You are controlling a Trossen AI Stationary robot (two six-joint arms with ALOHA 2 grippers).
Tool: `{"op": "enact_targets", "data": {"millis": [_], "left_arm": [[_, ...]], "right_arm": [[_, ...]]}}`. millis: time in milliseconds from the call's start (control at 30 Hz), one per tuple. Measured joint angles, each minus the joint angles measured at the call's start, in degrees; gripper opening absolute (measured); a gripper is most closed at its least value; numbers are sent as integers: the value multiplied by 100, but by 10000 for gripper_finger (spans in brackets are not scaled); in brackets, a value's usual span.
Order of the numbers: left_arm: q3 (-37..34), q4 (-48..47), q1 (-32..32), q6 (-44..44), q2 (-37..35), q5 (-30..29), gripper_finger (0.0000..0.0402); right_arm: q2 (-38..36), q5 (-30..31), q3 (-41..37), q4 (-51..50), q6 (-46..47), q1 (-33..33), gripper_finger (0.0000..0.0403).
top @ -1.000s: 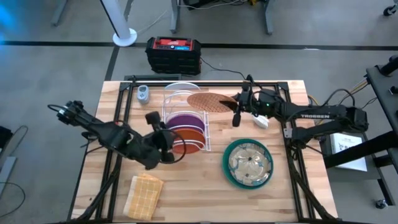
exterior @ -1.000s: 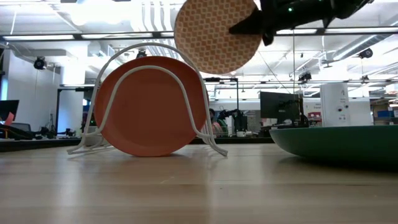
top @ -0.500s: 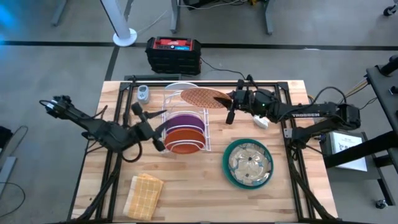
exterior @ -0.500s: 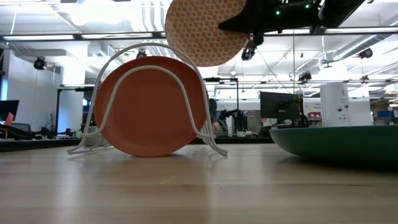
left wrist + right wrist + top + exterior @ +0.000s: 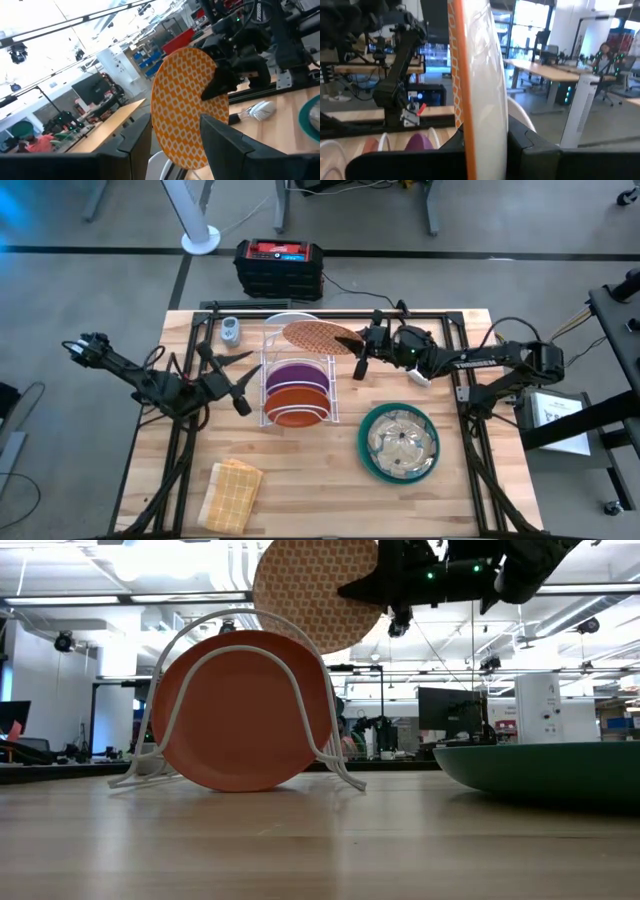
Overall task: Sort dishes
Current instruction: Put the orange/white plate into the dish rack
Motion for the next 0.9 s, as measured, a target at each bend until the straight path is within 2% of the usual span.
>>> {"op": "enact_targets", "data": {"millis": [533,900], "left_arm": [[-743,-10,9,-180,-527,6,155],[-796,-1,9,-261,-549,5,155]], "right_arm": [[590,-14,-2,655,68,0,23],[673,-9,0,689,-65,0,23]]}}
